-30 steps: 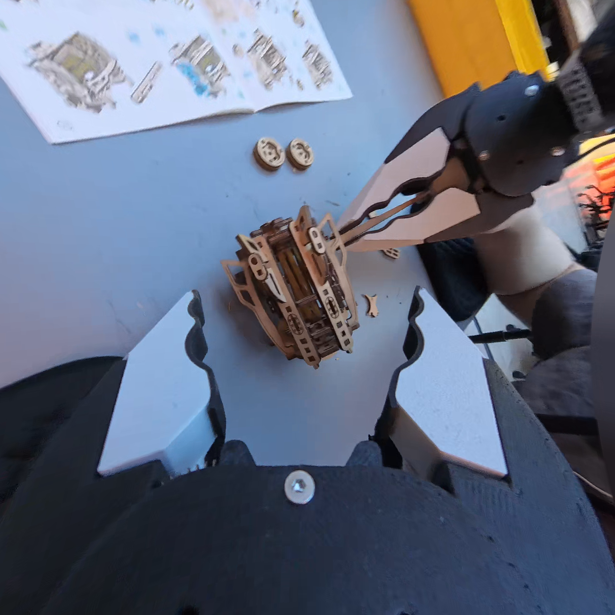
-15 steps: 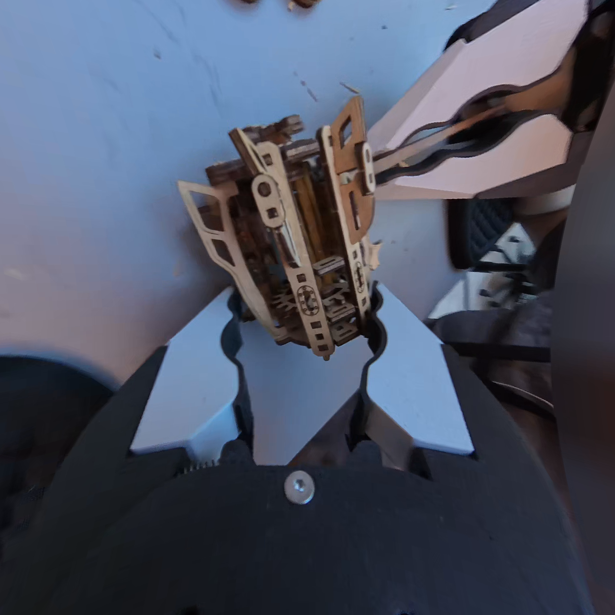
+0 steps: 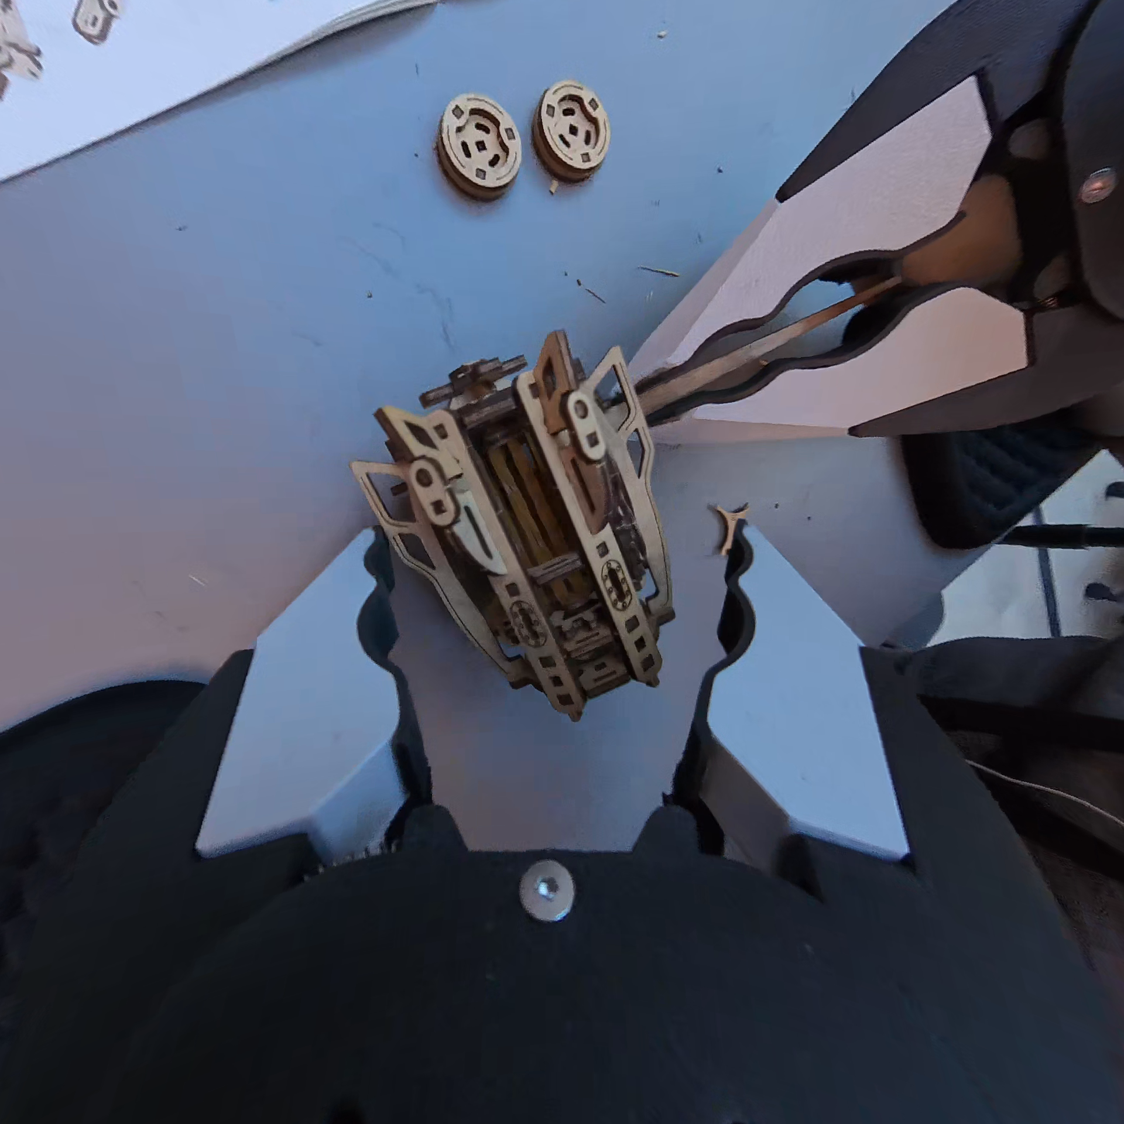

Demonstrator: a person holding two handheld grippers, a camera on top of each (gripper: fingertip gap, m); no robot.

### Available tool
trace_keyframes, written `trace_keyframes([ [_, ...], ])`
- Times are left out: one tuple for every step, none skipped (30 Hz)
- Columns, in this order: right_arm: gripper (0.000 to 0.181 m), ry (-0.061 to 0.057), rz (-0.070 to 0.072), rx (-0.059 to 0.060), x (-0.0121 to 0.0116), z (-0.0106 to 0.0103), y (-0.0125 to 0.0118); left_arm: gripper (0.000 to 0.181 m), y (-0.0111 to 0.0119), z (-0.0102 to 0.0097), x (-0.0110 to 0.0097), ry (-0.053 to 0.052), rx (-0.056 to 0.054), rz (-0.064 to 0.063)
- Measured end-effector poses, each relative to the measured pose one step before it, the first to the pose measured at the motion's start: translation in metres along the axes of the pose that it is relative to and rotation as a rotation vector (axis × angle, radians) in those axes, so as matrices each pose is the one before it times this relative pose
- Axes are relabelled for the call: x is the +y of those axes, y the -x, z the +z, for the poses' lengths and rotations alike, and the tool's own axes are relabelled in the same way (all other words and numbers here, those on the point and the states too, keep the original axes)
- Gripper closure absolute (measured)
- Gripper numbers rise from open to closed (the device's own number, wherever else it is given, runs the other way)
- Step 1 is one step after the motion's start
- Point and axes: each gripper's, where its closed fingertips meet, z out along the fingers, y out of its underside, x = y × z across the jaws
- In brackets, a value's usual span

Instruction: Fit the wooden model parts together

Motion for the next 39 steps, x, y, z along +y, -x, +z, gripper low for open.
trace_keyframes([
  [0.175, -0.0025, -0.0028, 0.0007, -0.00075, -0.00011, 0.00002, 0.075, 0.00207, 0.00080, -0.00031, 0.0040, -0.0244, 0.0089],
  [0.175, -0.0021, -0.0023, 0.0007, -0.00039, -0.00004, -0.00005, 0.077, 0.00250, 0.00058, 0.00012, 0.0047, -0.0185, 0.0030],
  [0.175, -0.0007, 0.0007, 0.0000, -0.00026, -0.00007, 0.00006, 0.081, 0.00252, 0.00041, 0.00054, 0.0044, -0.0110, -0.0030],
  [0.175, -0.0042, -0.0008, 0.0008, -0.00046, -0.00036, -0.00002, 0.088, 0.00242, -0.00010, 0.00105, 0.0034, -0.0030, -0.0093],
  [0.175, -0.0043, 0.0011, -0.0009, -0.00059, -0.00055, 0.00036, 0.090, 0.00097, -0.00040, 0.00126, 0.0020, 0.0126, -0.0157],
  [0.175, -0.0029, 0.0027, 0.0001, -0.00025, -0.00068, 0.00014, 0.091, 0.00007, -0.00058, 0.00135, 0.0016, 0.0217, -0.0203],
  [0.175, -0.0018, 0.0033, -0.0010, 0.00002, -0.00043, 0.00022, 0.092, 0.00053, -0.00078, 0.00145, 0.0021, 0.0205, -0.0172],
  [0.175, -0.0011, 0.0059, -0.0032, 0.00018, -0.00009, 0.00027, 0.092, 0.00058, -0.00082, 0.00149, 0.0027, 0.0208, -0.0165],
  [0.175, -0.0054, 0.0073, -0.0053, -0.00057, 0.00023, 0.00066, 0.093, 0.00030, -0.00077, 0.00180, 0.0034, 0.0233, -0.0164],
  [0.175, -0.0044, 0.0076, -0.0067, -0.00047, 0.00036, 0.00075, 0.093, 0.00009, -0.00052, 0.00193, 0.0039, 0.0254, -0.0133],
  [0.175, -0.0028, 0.0079, -0.0059, -0.00045, 0.00035, 0.00066, 0.093, 0.00004, -0.00062, 0.00167, 0.0008, 0.0266, -0.0145],
  [0.175, -0.0046, 0.0070, -0.0067, -0.00086, 0.00037, 0.00092, 0.093, -0.00003, -0.00049, 0.00107, -0.0034, 0.0285, -0.0148],
  [0.175, -0.0053, 0.0072, -0.0076, -0.00094, 0.00056, 0.00106, 0.093, -0.00039, -0.00027, 0.00081, -0.0053, 0.0280, -0.0127],
  [0.175, -0.0061, 0.0065, -0.0043, -0.00116, 0.00042, 0.00057, 0.093, -0.00044, -0.00032, 0.00067, -0.0052, 0.0255, -0.0123],
  [0.175, -0.0032, 0.0062, -0.0068, -0.00076, 0.00058, 0.00096, 0.093, -0.00022, -0.00032, 0.00021, -0.0053, 0.0202, -0.0083],
  [0.175, -0.0037, 0.0081, -0.0093, -0.00088, 0.00035, 0.00158, 0.093, 0.00007, -0.00039, -0.00004, -0.0060, 0.0129, -0.0016],
  [0.175, 0.0012, 0.0078, -0.0089, -0.00011, 0.00043, 0.00154, 0.093, 0.00007, -0.00021, -0.00001, -0.0039, 0.0103, -0.0001],
  [0.175, -0.0020, 0.0050, -0.0046, -0.00061, 0.00029, 0.00110, 0.093, 0.00012, -0.00025, 0.00002, -0.0036, 0.0095, -0.0008],
  [0.175, -0.0050, 0.0037, -0.0019, -0.00108, 0.00022, 0.00068, 0.093, 0.00004, -0.00009, -0.00010, -0.0039, 0.0099, -0.0011],
  [0.175, 0.0016, 0.0052, -0.0050, -0.00028, 0.00062, 0.00101, 0.093, -0.00001, -0.00017, 0.00004, -0.0033, 0.0094, -0.0007],
  [0.175, 0.0026, 0.0054, -0.0061, -0.00015, 0.00091, 0.00112, 0.093, -0.00010, -0.00023, 0.00011, -0.0015, 0.0081, 0.0002],
  [0.175, 0.0027, 0.0031, -0.0032, -0.00010, 0.00105, 0.00063, 0.093, 0.00002, -0.00010, 0.00003, -0.0013, 0.0067, 0.0009],
  [0.175, -0.0015, -0.0015, 0.0030, -0.00083, 0.00019, -0.00028, 0.093, 0.00003, -0.00013, 0.00010, -0.0012, 0.0056, 0.0011],
  [0.175, 0.0013, 0.0008, 0.0058, -0.00056, -0.00023, -0.00067, 0.093, -0.00014, -0.00015, 0.00008, -0.0011, 0.0058, 0.0011],
  [0.175, -0.0006, 0.0031, 0.0051, -0.00079, -0.00021, -0.00060, 0.093, -0.00007, 0.00002, 0.00003, -0.0012, 0.0068, 0.0019],
  [0.175, -0.0036, 0.0008, 0.0038, -0.00101, -0.00020, -0.00026, 0.093, -0.00012, -0.00002, -0.00006, -0.0015, 0.0079, 0.0000],
  [0.175, 0.0033, -0.0006, 0.0016, 0.00000, 0.00021, 0.00013, 0.093, -0.00011, -0.00005, -0.00005, -0.0012, 0.0065, -0.0008],
  [0.175, 0.0025, -0.0008, 0.0001, -0.00007, 0.00018, 0.00033, 0.093, 0.00002, -0.00015, 0.00015, -0.0003, 0.0037, 0.0021],
  [0.175, 0.0047, -0.0024, 0.0004, 0.00004, 0.00002, 0.00040, 0.093, 0.00002, -0.00012, 0.00007, -0.0006, 0.0028, 0.0023],
  [0.175, 0.0066, -0.0036, 0.0012, 0.00028, 0.00011, 0.00026, 0.093, 0.00001, -0.00013, 0.00019, -0.0010, 0.0021, 0.0016],
  [0.175, 0.0090, -0.0027, 0.0013, 0.00050, 0.00032, -0.00013, 0.093, -0.00006, -0.00007, 0.00008, -0.0005, 0.0010, 0.0029],
  [0.175, 0.0067, -0.0006, 0.0003, 0.00013, 0.00020, 0.00019, 0.093, 0.00006, -0.00007, 0.00013, 0.0009, 0.0010, 0.0029],
  [0.175, 0.0037, -0.0014, 0.0012, -0.00036, -0.00002, -0.00002, 0.093, -0.00008, -0.00011, 0.00002, 0.0008, 0.0018, 0.0010],
  [0.175, 0.0076, -0.0017, -0.0005, 0.00016, 0.00046, 0.00039, 0.093, 0.00023, -0.00012, 0.00007, 0.0008, 0.0012, 0.0023],
  [0.175, 0.0043, -0.0034, 0.0021, -0.00028, 0.00033, -0.00004, 0.094, 0.00017, -0.00024, 0.00013, 0.0000, -0.0005, 0.0033],
  [0.175, 0.0061, -0.0018, 0.0011, 0.00006, 0.00037, 0.00007, 0.094, 0.00015, -0.00013, -0.00005, -0.0016, -0.0004, 0.0011],
  [0.175, 0.0029, -0.0012, 0.0004, -0.00022, 0.00035, 0.00013, 0.094, 0.00021, -0.00018, 0.00007, -0.0028, -0.0008, 0.0015],
  [0.175, 0.0024, 0.0000, -0.0005, -0.00011, 0.00024, 0.00005, 0.094, 0.00019, -0.00018, 0.00002, -0.0025, -0.0006, 0.0011],
  [0.175, 0.0037, 0.0034, -0.0028, 0.00015, 0.00043, 0.00016, 0.094, 0.00022, -0.00017, 0.00001, -0.0026, -0.0007, 0.0014],
])
